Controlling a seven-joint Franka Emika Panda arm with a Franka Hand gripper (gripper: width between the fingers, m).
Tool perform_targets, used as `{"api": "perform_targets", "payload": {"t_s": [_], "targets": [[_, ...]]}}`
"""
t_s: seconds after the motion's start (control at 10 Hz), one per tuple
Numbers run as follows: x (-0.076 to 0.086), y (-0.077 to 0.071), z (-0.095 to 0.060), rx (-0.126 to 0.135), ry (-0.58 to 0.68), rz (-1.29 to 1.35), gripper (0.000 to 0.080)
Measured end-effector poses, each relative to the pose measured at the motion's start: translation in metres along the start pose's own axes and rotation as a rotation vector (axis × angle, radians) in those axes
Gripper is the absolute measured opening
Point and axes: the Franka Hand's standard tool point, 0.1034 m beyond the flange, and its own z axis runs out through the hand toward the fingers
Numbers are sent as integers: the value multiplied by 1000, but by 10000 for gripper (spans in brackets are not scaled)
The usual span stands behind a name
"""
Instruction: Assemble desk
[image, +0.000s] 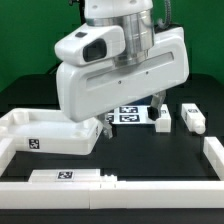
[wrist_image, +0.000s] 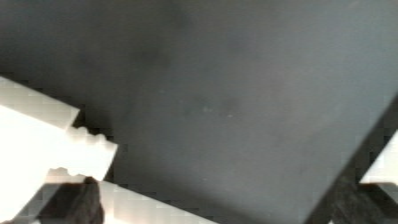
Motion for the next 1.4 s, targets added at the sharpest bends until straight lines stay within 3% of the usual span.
{"api": "perform_targets", "payload": {"t_s": [0.4, 0.5, 0.6, 0.7, 0.8, 1.1, 1.4], "targets": [[-3, 2, 3, -4, -1, -10, 649], [-7, 15, 10, -8, -5, -29, 649], [-6, 30, 7, -26, 6, -86, 649], [-6, 44, 6, -65, 30, -168, 649], [-8, 49, 8, -69, 33, -195, 649], [-10, 50, 10, -67, 30, -195, 649], [-32, 69, 28, -61, 15, -207, 649]]}}
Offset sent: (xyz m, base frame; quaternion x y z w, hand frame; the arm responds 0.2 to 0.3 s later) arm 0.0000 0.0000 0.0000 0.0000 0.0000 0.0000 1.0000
